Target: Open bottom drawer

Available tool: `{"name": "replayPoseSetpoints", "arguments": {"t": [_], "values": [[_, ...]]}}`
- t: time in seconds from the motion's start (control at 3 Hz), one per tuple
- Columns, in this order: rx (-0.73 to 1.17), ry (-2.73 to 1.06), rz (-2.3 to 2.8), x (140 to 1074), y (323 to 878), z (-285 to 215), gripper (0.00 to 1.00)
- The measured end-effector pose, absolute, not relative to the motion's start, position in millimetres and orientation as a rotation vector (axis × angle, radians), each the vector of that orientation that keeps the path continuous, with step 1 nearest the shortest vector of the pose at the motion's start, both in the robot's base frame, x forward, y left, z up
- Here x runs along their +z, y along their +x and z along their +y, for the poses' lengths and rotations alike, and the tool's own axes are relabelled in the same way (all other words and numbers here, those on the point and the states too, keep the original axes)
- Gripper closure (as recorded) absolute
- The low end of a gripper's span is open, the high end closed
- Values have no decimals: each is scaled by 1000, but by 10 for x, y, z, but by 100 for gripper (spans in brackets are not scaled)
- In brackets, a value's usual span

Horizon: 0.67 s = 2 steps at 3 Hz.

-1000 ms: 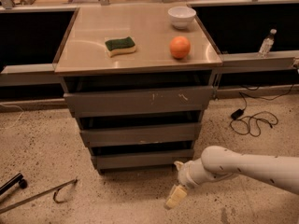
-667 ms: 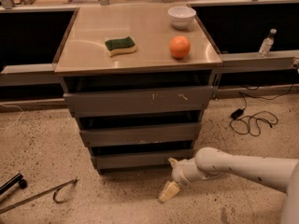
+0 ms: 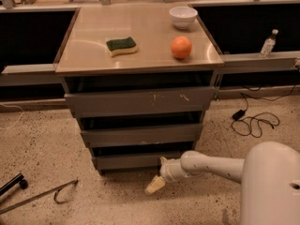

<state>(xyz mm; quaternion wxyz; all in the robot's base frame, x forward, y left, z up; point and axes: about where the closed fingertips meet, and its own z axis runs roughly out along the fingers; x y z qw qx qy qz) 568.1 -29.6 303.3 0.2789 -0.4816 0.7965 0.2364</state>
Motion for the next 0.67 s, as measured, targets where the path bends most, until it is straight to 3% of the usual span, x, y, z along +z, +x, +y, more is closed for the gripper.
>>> {"name": "replayPoseSetpoints", "arguments": {"t": [0.67], "values": [[629, -1231, 2169, 2771, 5892, -379, 0]]}}
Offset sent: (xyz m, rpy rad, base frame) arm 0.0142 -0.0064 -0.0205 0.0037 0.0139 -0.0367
